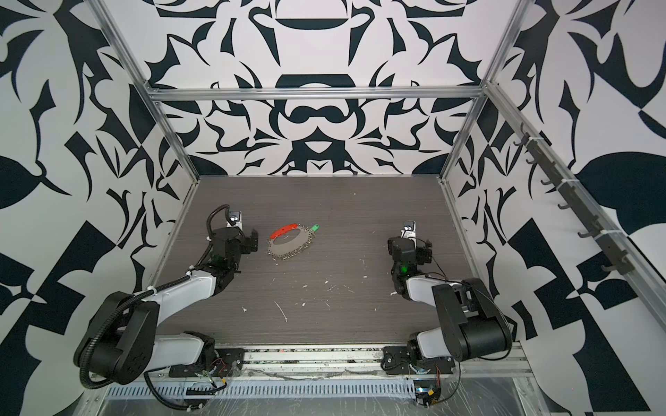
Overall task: Attach keys to a key ring
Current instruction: Reset both arms
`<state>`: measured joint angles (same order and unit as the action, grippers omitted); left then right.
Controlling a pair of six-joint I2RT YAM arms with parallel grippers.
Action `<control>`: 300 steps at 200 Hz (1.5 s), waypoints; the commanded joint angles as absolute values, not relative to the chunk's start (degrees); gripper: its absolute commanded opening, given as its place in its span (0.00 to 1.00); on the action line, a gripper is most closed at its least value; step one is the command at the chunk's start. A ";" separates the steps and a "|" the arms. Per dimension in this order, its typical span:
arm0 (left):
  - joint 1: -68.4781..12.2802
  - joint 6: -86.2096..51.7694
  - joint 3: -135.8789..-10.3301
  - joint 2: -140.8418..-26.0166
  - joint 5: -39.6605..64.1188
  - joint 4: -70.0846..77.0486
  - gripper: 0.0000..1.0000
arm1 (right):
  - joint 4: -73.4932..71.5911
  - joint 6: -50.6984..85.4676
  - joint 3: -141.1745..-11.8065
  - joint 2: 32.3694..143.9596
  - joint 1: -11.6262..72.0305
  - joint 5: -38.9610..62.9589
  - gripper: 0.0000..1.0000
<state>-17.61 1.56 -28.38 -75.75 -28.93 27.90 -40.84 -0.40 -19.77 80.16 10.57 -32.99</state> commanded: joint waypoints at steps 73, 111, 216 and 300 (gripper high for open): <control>0.15 -2.54 -22.53 -74.87 -13.46 44.77 0.99 | -61.24 -1.44 -17.52 90.57 9.96 -22.59 1.00; 0.79 -1.13 -28.06 -78.40 -10.47 38.99 0.99 | -62.13 -0.88 -16.88 90.73 9.67 -23.80 1.00; 0.66 -1.24 -18.62 -71.78 -10.98 37.96 0.99 | -59.59 0.09 -18.37 90.79 9.83 -26.54 1.00; 2.26 -6.13 -21.11 -90.47 -15.78 55.28 0.99 | -59.55 0.24 -18.37 90.74 9.76 -26.54 1.00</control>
<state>1.85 -4.69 -15.73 -89.93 -13.06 54.85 -58.11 -0.23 -16.93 91.72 9.93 -25.34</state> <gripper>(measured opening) 0.993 0.996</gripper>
